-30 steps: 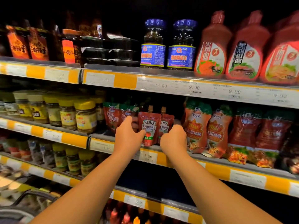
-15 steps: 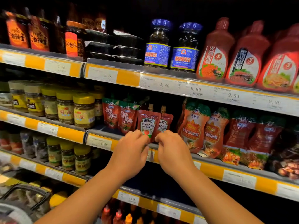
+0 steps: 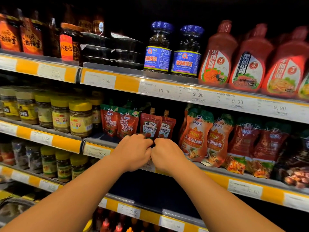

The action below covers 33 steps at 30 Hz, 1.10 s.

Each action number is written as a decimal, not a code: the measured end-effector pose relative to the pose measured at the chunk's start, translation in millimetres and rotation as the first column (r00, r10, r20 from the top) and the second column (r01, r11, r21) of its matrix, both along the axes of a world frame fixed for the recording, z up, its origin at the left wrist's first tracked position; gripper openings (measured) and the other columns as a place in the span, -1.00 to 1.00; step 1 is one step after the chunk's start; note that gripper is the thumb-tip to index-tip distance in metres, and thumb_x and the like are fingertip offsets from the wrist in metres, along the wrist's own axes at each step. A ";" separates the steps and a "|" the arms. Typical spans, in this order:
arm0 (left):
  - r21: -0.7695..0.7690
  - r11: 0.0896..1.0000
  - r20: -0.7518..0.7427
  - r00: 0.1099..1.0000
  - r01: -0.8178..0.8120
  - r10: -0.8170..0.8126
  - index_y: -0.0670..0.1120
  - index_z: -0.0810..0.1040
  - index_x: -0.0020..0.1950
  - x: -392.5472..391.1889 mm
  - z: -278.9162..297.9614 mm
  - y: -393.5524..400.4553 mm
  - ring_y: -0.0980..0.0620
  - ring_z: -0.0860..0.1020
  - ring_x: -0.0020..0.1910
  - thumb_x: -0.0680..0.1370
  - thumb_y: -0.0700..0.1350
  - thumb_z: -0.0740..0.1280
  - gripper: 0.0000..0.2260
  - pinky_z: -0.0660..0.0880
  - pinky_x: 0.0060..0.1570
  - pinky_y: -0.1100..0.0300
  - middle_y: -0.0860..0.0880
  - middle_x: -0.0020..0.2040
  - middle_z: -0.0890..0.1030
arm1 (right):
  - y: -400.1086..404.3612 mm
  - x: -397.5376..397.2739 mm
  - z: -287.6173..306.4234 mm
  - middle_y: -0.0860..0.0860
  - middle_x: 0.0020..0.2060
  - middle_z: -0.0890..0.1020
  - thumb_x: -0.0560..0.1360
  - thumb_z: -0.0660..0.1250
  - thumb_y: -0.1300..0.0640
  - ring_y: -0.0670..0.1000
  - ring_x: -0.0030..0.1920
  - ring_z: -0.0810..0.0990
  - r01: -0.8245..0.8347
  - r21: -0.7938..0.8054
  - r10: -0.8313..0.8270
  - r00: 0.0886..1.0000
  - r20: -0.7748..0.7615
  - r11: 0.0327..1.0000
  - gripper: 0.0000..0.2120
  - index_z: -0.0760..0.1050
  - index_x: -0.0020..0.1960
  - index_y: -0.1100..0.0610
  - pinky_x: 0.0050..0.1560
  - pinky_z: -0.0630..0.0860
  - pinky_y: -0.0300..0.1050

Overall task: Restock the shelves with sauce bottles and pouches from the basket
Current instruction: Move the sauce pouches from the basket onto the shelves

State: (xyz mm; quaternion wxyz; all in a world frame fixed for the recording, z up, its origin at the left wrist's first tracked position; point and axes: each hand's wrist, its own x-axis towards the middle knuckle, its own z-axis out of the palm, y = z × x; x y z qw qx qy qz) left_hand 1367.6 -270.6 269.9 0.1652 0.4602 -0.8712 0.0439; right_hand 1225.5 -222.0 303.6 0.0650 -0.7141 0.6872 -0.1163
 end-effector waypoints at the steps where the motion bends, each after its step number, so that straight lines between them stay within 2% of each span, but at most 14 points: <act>1: 0.024 1.000 0.002 1.000 0.013 -0.013 0.04 0.51 0.04 -0.7 0.9 -3.7 -0.07 0.50 -0.04 0.70 0.11 0.07 -0.73 0.46 0.00 -0.03 0.01 -0.05 0.50 | -3.7 -1.5 1.6 0.19 0.10 0.58 0.60 0.18 0.16 0.26 0.08 0.54 0.005 0.002 -0.005 1.000 0.030 1.000 -0.90 0.36 -0.10 0.11 -0.06 0.44 0.04; 5: 0.105 0.994 -0.009 0.999 0.034 -0.033 0.05 0.43 -0.18 -8.7 4.1 -17.4 -0.06 0.47 -0.18 0.69 0.10 0.12 -0.71 0.37 -0.22 0.05 0.03 -0.20 0.46 | -18.2 -4.6 6.3 0.15 0.06 0.56 0.61 0.19 0.21 0.21 0.06 0.55 0.053 0.054 -0.056 0.997 0.055 0.997 -0.94 0.43 0.04 0.17 0.01 0.51 0.03; 7: 0.138 0.990 0.036 0.999 0.023 -0.028 0.03 0.43 -0.20 -14.4 7.9 -23.5 -0.08 0.50 -0.18 0.66 0.06 0.17 -0.74 0.42 -0.22 0.04 0.00 -0.21 0.51 | -27.4 -3.2 8.9 0.12 -0.02 0.51 0.61 0.20 0.23 0.19 0.00 0.51 0.069 0.105 -0.073 0.997 0.030 0.992 -0.94 0.42 0.07 0.18 0.00 0.50 0.04; 9: 0.162 0.987 0.093 0.995 0.018 -0.033 -0.02 0.52 -0.08 -20.4 12.0 -28.8 -0.14 0.55 -0.08 0.63 0.01 0.24 -0.84 0.51 -0.12 0.01 -0.07 -0.08 0.60 | -35.9 -1.5 12.3 0.14 0.04 0.54 0.62 0.20 0.25 0.18 -0.01 0.50 0.087 0.135 -0.087 0.996 -0.003 0.987 -0.83 0.45 0.20 0.20 0.01 0.50 0.04; 11: 0.174 0.984 0.135 0.990 0.026 -0.050 -0.09 0.58 0.17 -26.4 15.6 -33.8 -0.17 0.57 0.11 0.62 -0.04 0.26 -0.79 0.49 -0.02 0.05 -0.13 0.16 0.63 | -42.9 -1.0 15.7 0.17 0.07 0.54 0.63 0.19 0.26 0.16 -0.05 0.48 0.105 0.133 -0.102 0.994 -0.031 0.986 -0.73 0.45 0.30 0.23 -0.05 0.47 0.02; 15: 0.181 0.983 0.144 0.988 0.035 -0.062 -0.11 0.47 0.43 -31.4 21.2 -37.2 -0.21 0.52 0.28 0.65 -0.07 0.23 -0.64 0.51 0.28 -0.09 -0.19 0.45 0.43 | -47.2 -3.9 18.1 0.09 -0.12 0.46 0.62 0.20 0.28 0.07 -0.19 0.46 0.139 0.134 -0.144 0.989 0.023 0.981 -0.77 0.47 0.25 0.20 -0.18 0.44 -0.05; 18: 0.152 0.988 0.041 0.998 0.030 -0.037 -0.06 0.51 0.36 -22.4 22.8 -28.3 -0.16 0.56 0.17 0.65 -0.04 0.23 -0.70 0.56 0.19 -0.09 -0.14 0.32 0.52 | -34.8 -8.5 16.0 0.05 -0.17 0.42 0.59 0.23 0.25 0.03 -0.27 0.38 0.160 0.033 -0.163 0.982 0.097 0.987 -0.95 0.39 -0.02 0.12 -0.36 0.28 -0.13; 19: 0.126 0.992 -0.010 1.000 0.028 -0.027 -0.05 0.54 0.30 -16.3 22.6 -23.3 -0.11 0.57 0.10 0.65 -0.03 0.25 -0.74 0.58 0.12 -0.07 -0.10 0.22 0.56 | -27.4 -10.0 15.2 0.05 -0.15 0.45 0.58 0.24 0.23 0.03 -0.26 0.40 0.151 -0.007 -0.149 0.980 0.128 0.988 -0.95 0.40 -0.01 0.11 -0.37 0.26 -0.14; 21: 0.085 0.996 -0.165 0.986 0.039 -0.025 0.01 0.56 0.29 -0.3 19.3 -12.7 -0.02 0.56 0.06 0.64 0.01 0.29 -0.76 0.58 0.08 -0.01 -0.02 0.15 0.58 | -13.2 -13.5 10.6 0.09 0.07 0.56 0.59 0.25 0.19 0.07 -0.09 0.52 0.098 -0.090 -0.078 0.975 0.206 0.991 -0.71 0.45 0.30 0.10 -0.25 0.41 -0.15; 23: 0.068 0.995 -0.352 0.935 0.070 -0.042 0.12 0.51 0.41 19.2 12.2 1.4 0.11 0.52 0.21 0.63 0.07 0.32 -0.66 0.51 0.20 0.13 0.13 0.26 0.55 | 4.1 -14.0 5.4 0.06 0.35 0.51 0.63 0.27 0.10 0.08 0.23 0.53 0.059 -0.172 -0.018 0.973 0.231 0.983 -0.55 0.36 0.51 0.07 0.12 0.52 -0.09; 25: 0.109 0.989 -0.532 0.846 0.104 -0.030 0.26 0.46 0.44 41.8 1.9 19.1 0.30 0.44 0.32 0.62 0.12 0.35 -0.62 0.41 0.25 0.25 0.32 0.33 0.49 | 21.5 -11.3 -2.2 -0.06 0.48 0.42 0.64 0.30 0.03 0.00 0.43 0.43 0.028 -0.250 0.044 0.960 0.278 0.968 -0.49 0.31 0.57 0.00 0.38 0.43 -0.06; 27: 0.186 0.971 -0.653 0.757 0.149 0.009 0.34 0.46 0.42 66.6 -10.7 38.5 0.39 0.40 0.36 0.61 0.15 0.36 -0.62 0.37 0.30 0.26 0.40 0.34 0.48 | 36.9 -5.6 -13.0 -0.18 0.50 0.37 0.63 0.33 -0.03 -0.10 0.47 0.37 -0.014 -0.289 0.109 0.943 0.315 0.957 -0.47 0.30 0.57 -0.08 0.37 0.36 -0.18; 30: 0.234 0.960 -0.726 0.685 0.154 0.067 0.38 0.46 0.41 107.5 -33.7 69.8 0.40 0.40 0.39 0.61 0.20 0.35 -0.64 0.37 0.36 0.20 0.43 0.36 0.48 | 52.8 10.3 -30.4 -0.30 0.48 0.34 0.62 0.33 -0.11 -0.25 0.37 0.37 -0.083 -0.266 0.180 0.914 0.364 0.960 -0.46 0.27 0.56 -0.18 0.26 0.33 -0.29; 33: 0.313 0.946 -0.756 0.625 0.088 0.192 0.44 0.42 0.42 154.6 -60.8 108.1 0.37 0.41 0.39 0.54 0.32 0.32 -0.57 0.41 0.35 0.13 0.47 0.38 0.44 | 65.6 40.0 -46.5 -0.34 0.49 0.30 0.61 0.30 -0.21 -0.25 0.40 0.36 -0.144 -0.206 0.219 0.885 0.411 0.968 -0.46 0.25 0.55 -0.25 0.33 0.40 -0.21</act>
